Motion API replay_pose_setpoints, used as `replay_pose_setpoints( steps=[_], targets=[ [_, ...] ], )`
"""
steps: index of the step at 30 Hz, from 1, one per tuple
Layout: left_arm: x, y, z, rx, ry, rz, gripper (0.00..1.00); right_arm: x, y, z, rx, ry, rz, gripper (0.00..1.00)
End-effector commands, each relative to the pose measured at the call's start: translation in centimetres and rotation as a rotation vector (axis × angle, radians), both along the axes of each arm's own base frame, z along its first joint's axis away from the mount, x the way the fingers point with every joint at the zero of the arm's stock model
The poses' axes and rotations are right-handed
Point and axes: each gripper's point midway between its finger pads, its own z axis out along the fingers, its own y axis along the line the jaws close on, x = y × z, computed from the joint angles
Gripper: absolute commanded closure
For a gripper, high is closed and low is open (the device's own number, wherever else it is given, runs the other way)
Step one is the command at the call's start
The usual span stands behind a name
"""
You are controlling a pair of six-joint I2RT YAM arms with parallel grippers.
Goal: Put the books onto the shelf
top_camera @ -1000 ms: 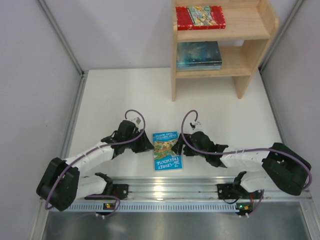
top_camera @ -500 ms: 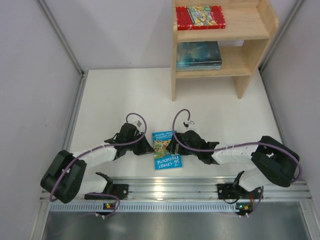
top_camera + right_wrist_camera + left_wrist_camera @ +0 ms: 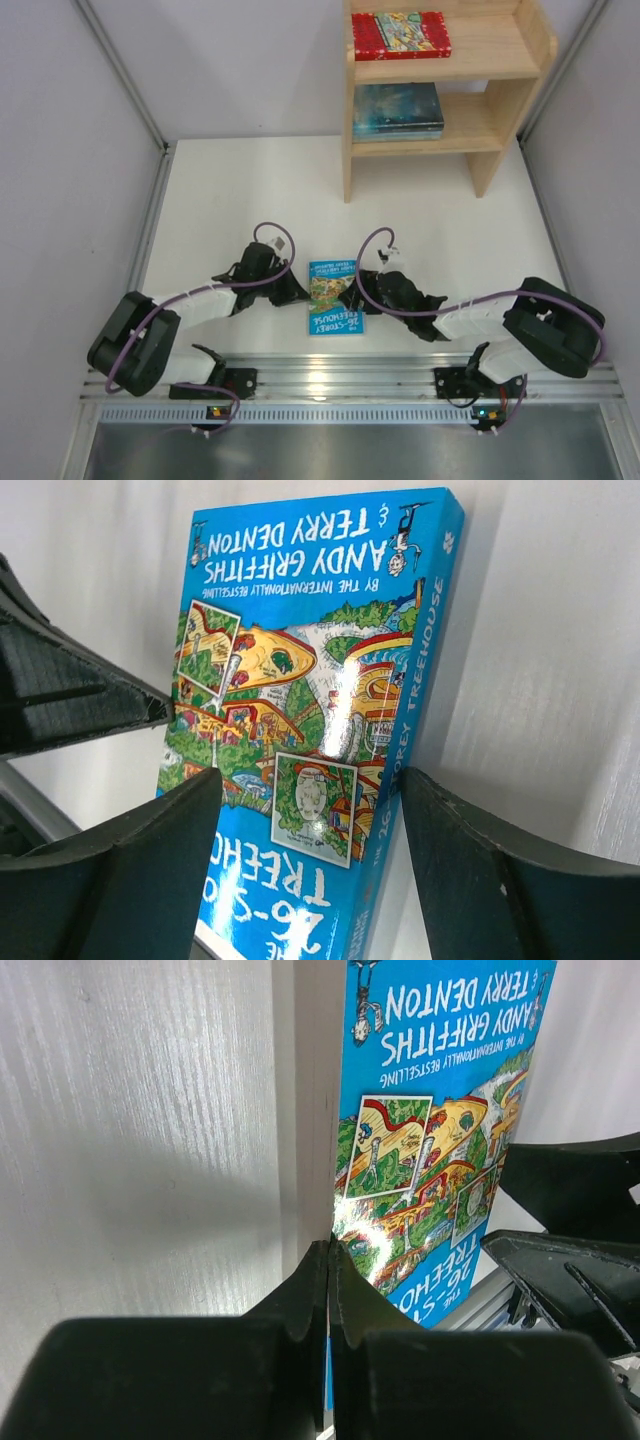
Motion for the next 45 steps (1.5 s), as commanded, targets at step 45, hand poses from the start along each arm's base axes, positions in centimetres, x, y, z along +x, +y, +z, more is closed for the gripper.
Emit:
replay_pose_setpoints(
  steps=[45],
  targets=[
    [-1.9,0.7,-2.6,0.025,0.084,0.014,1.00,-3.0,7.9,17.7,0.843,-0.091,0.346,0.34]
  ],
)
